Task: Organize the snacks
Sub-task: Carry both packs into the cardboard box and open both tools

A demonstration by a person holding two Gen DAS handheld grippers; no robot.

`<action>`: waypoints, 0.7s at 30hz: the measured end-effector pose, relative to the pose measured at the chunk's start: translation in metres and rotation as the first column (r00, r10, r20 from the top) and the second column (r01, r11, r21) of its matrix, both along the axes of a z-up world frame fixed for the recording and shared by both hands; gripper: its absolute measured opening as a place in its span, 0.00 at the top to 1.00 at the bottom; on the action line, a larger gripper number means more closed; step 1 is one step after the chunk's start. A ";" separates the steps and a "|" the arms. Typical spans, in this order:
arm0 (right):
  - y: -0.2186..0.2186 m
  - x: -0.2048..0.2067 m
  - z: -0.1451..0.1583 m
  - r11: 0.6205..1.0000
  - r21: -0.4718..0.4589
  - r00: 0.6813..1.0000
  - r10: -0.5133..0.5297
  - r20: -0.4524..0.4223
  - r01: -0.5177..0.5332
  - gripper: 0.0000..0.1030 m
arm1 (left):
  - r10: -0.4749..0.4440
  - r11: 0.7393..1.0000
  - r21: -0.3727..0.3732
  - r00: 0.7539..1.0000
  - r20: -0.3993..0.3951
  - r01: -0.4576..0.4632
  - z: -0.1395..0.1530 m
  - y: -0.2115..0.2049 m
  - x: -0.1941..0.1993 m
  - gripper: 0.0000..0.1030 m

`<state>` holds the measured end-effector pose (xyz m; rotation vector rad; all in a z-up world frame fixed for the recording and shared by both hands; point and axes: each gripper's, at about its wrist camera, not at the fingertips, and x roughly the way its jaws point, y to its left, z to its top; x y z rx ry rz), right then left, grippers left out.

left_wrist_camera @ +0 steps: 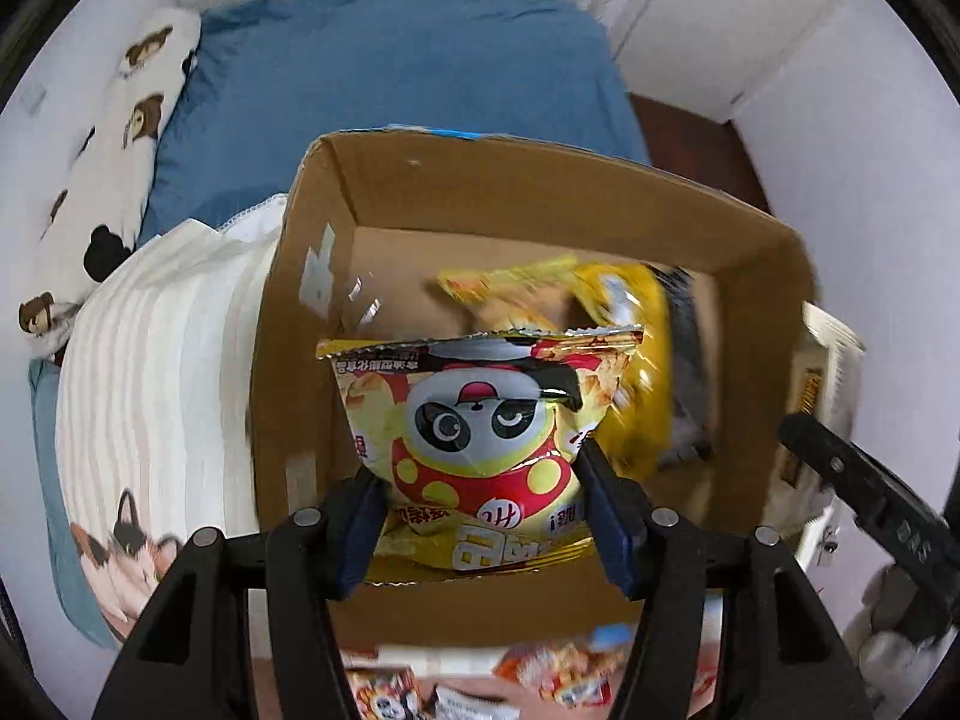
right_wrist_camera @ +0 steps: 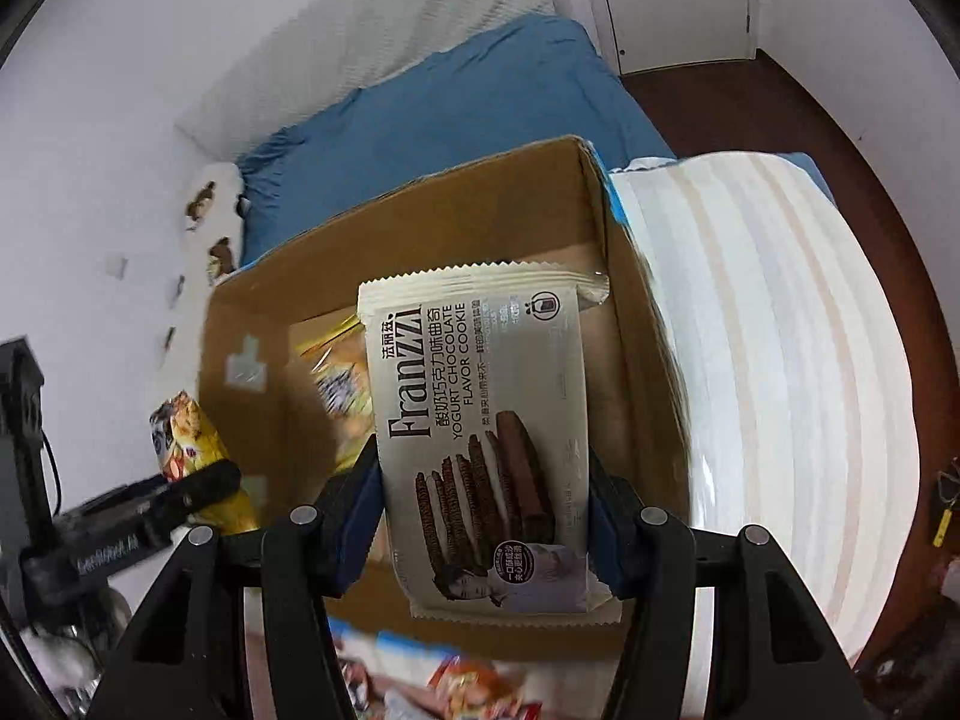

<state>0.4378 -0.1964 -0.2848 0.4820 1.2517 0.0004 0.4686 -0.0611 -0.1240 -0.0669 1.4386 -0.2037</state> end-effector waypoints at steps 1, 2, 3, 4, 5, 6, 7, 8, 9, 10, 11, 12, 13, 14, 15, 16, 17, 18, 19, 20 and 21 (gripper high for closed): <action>0.004 0.011 -0.007 1.000 -0.011 1.000 0.003 -0.008 -0.003 0.41 | 0.004 1.000 0.017 1.000 -0.007 -0.004 -0.008 0.002 0.009 0.44; 0.002 0.021 -0.014 1.000 -0.022 1.000 0.005 -0.019 -0.005 0.41 | 0.008 0.999 0.033 1.000 -0.012 -0.008 -0.015 0.004 0.017 0.44; 0.001 0.032 -0.020 0.999 -0.033 0.999 0.003 -0.032 -0.004 0.41 | 0.008 0.999 0.047 1.000 -0.019 -0.007 -0.021 0.006 0.025 0.44; 0.000 0.041 -0.026 0.999 -0.033 0.999 0.002 -0.041 -0.004 0.41 | 0.007 0.998 0.058 1.000 -0.028 -0.006 -0.025 0.007 0.032 0.44; 0.001 0.048 -0.031 0.999 -0.037 0.999 0.005 -0.051 -0.007 0.41 | 0.004 0.998 0.066 0.999 -0.035 -0.002 -0.030 0.007 0.036 0.44; 0.001 0.058 -0.038 0.999 -0.042 0.998 0.006 -0.068 -0.009 0.40 | -0.004 0.997 0.072 0.999 -0.053 0.008 -0.036 0.007 0.042 0.44; 0.001 0.068 -0.044 0.998 -0.055 0.996 0.005 -0.084 -0.009 0.39 | -0.010 0.996 0.087 0.997 -0.073 0.017 -0.041 0.005 0.045 0.44; 0.002 0.073 -0.048 0.997 -0.074 0.995 0.004 -0.099 -0.011 0.34 | -0.011 0.994 0.108 0.996 -0.086 0.020 -0.046 0.004 0.050 0.43; 0.000 0.076 -0.051 0.997 -0.080 0.994 0.001 -0.110 -0.010 0.27 | -0.016 0.993 0.118 0.997 -0.077 0.025 -0.048 0.003 0.052 0.43; -0.001 0.080 -0.052 0.998 -0.061 0.994 -0.001 -0.106 -0.005 0.12 | -0.030 0.991 0.130 0.998 -0.063 0.038 -0.048 0.001 0.054 0.35; 0.002 0.083 -0.054 0.998 -0.055 0.994 0.000 -0.106 -0.006 0.04 | -0.039 0.989 0.139 0.998 -0.057 0.047 -0.050 0.000 0.054 0.27; 0.003 0.085 -0.056 0.998 -0.056 0.994 0.005 -0.105 -0.011 0.04 | -0.050 0.989 0.135 0.997 -0.055 0.057 -0.051 -0.002 0.055 0.13; 0.005 0.086 -0.056 0.998 -0.060 0.995 0.011 -0.102 -0.018 0.04 | -0.055 0.990 0.123 0.997 -0.049 0.061 -0.051 -0.002 0.055 0.10; 0.007 0.088 -0.057 0.997 -0.071 0.995 0.019 -0.101 -0.026 0.04 | -0.055 0.992 0.113 0.997 -0.045 0.060 -0.051 -0.003 0.055 0.10; 0.009 0.088 -0.059 0.997 -0.078 0.995 0.021 -0.101 -0.029 0.04 | -0.057 0.993 0.099 0.997 -0.046 0.061 -0.052 -0.004 0.055 0.10; 0.009 0.090 -0.060 0.996 -0.079 0.995 0.025 -0.100 -0.033 0.04 | -0.058 0.994 0.091 0.997 -0.049 0.062 -0.053 -0.004 0.055 0.10; 0.010 0.091 -0.060 0.996 -0.081 0.995 0.026 -0.100 -0.034 0.04 | -0.057 0.994 0.089 0.997 -0.049 0.061 -0.055 -0.005 0.057 0.10; 0.011 0.090 -0.060 0.996 -0.079 0.995 0.027 -0.100 -0.035 0.04 | -0.059 0.994 0.087 0.997 -0.049 0.063 -0.056 -0.006 0.056 0.10; 0.018 0.090 -0.060 0.996 -0.076 0.995 0.030 -0.099 -0.037 0.04 | -0.058 0.994 0.085 0.997 -0.049 0.062 -0.057 -0.007 0.056 0.10; 0.019 0.087 -0.059 0.996 -0.075 0.995 0.030 -0.100 -0.038 0.04 | -0.057 0.995 0.077 0.997 -0.044 0.060 -0.057 -0.007 0.056 0.10; 0.020 0.086 -0.059 0.997 -0.074 0.995 0.030 -0.100 -0.038 0.04 | -0.056 0.996 0.068 0.998 -0.039 0.058 -0.057 -0.007 0.054 0.10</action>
